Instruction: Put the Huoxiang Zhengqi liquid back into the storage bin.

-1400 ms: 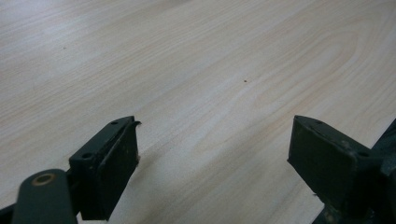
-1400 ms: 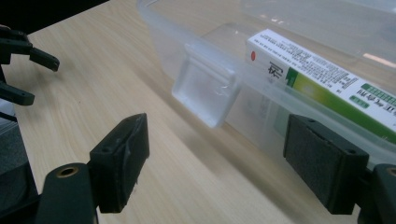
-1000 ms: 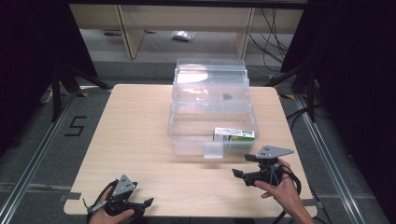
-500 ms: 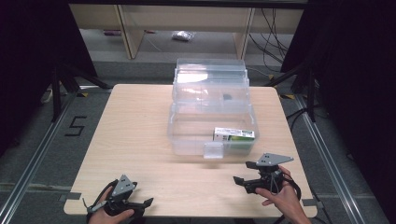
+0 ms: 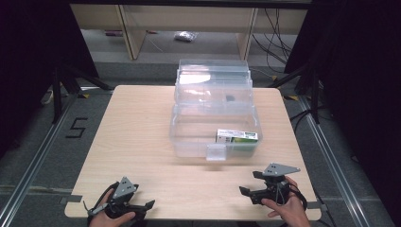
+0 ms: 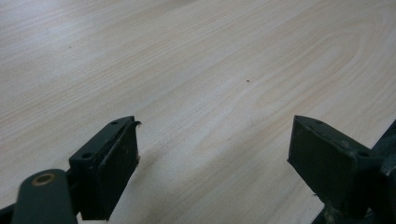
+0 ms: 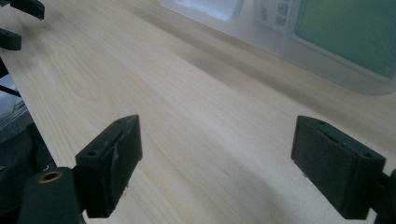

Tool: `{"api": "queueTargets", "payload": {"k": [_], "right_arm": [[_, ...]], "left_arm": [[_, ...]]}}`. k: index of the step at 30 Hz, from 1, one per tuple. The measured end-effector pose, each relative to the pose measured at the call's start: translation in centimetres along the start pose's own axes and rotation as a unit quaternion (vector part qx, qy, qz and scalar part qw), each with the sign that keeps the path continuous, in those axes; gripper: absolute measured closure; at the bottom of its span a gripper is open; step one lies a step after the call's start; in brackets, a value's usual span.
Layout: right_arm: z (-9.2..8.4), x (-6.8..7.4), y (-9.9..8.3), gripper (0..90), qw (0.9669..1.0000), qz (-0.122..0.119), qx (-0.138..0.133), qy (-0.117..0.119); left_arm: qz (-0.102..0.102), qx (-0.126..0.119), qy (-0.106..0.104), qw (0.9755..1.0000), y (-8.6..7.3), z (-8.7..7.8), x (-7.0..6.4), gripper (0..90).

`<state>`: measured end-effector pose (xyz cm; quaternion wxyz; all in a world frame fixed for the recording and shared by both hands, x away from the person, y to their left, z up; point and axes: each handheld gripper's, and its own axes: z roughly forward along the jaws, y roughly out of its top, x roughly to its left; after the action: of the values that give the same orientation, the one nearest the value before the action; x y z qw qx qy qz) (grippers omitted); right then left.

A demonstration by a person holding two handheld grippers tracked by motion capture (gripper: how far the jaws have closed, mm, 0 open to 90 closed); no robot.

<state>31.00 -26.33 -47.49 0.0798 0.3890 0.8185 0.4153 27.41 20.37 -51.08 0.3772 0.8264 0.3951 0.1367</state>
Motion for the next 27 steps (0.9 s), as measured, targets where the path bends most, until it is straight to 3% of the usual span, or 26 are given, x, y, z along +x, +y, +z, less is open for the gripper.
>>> {"api": "queueTargets", "payload": {"k": [3,4,5,7,9,10,11,12,14,15,17,19,20,21,23,24,27], "right_arm": [[-0.1,-0.2,-0.3,17.1,0.9999,-0.011,0.005,0.002],[-0.1,0.1,-0.4,17.0,0.9999,0.000,0.011,0.010],[-0.1,0.2,-0.6,16.7,1.0000,-0.001,0.008,-0.003],[-0.1,0.2,-0.7,16.6,0.9999,-0.005,0.015,-0.003],[0.0,0.4,-0.8,16.6,0.9996,0.007,0.027,0.006],[0.1,0.2,-1.0,16.6,0.9997,-0.009,0.024,-0.007],[0.0,0.2,-1.0,16.6,0.9995,-0.009,0.026,-0.015],[0.0,0.5,-1.1,16.6,0.9994,0.010,0.030,-0.012],[0.0,0.5,-1.1,16.7,0.9994,0.010,0.031,-0.011],[-0.1,0.4,-1.2,16.8,0.9994,-0.007,0.028,-0.020],[-0.1,0.6,-1.3,16.8,0.9993,0.004,0.031,-0.019],[-0.1,0.6,-1.4,16.8,0.9992,-0.008,0.031,-0.023],[0.1,0.6,-1.4,16.8,0.9992,-0.001,0.039,-0.014],[0.0,0.7,-1.5,16.9,0.9989,0.008,0.042,-0.020],[0.0,0.7,-1.5,16.9,0.9989,0.004,0.040,-0.024],[0.1,1.0,-1.6,17.0,0.9982,0.023,0.049,-0.025],[0.1,0.9,-1.6,17.0,0.9981,0.015,0.054,-0.026]], "left_arm": [[0.000,0.000,0.000,1.0000,0.0,0.0,0.0,15.4],[0.000,0.000,0.000,1.0000,0.0,0.0,0.0,15.4],[-0.001,-0.001,-0.001,1.0000,0.0,0.0,0.0,15.4],[0.000,-0.002,-0.002,1.0000,0.0,0.0,0.0,15.4],[-0.001,-0.002,-0.002,1.0000,0.0,0.0,-0.1,15.4],[0.000,-0.002,-0.002,1.0000,0.0,0.0,0.0,15.4],[0.000,0.000,-0.002,1.0000,0.0,0.0,0.0,15.4],[-0.001,0.004,0.000,1.0000,0.0,0.1,0.1,15.4],[-0.005,0.001,-0.002,1.0000,-0.1,0.2,0.0,15.4],[-0.002,0.005,-0.003,1.0000,0.0,0.2,0.0,15.4],[-0.007,0.000,-0.002,1.0000,0.0,0.1,-0.1,15.4],[-0.001,0.002,-0.004,1.0000,0.0,0.1,0.1,15.4],[-0.008,-0.001,0.002,1.0000,0.0,0.1,0.0,15.4],[-0.007,-0.001,0.001,1.0000,0.0,0.1,0.0,15.4],[-0.005,-0.001,0.000,1.0000,0.0,0.1,0.0,15.4],[-0.003,0.002,-0.001,1.0000,0.0,0.0,0.0,15.4],[-0.001,0.001,-0.002,1.0000,0.0,0.0,0.0,15.4]]}}
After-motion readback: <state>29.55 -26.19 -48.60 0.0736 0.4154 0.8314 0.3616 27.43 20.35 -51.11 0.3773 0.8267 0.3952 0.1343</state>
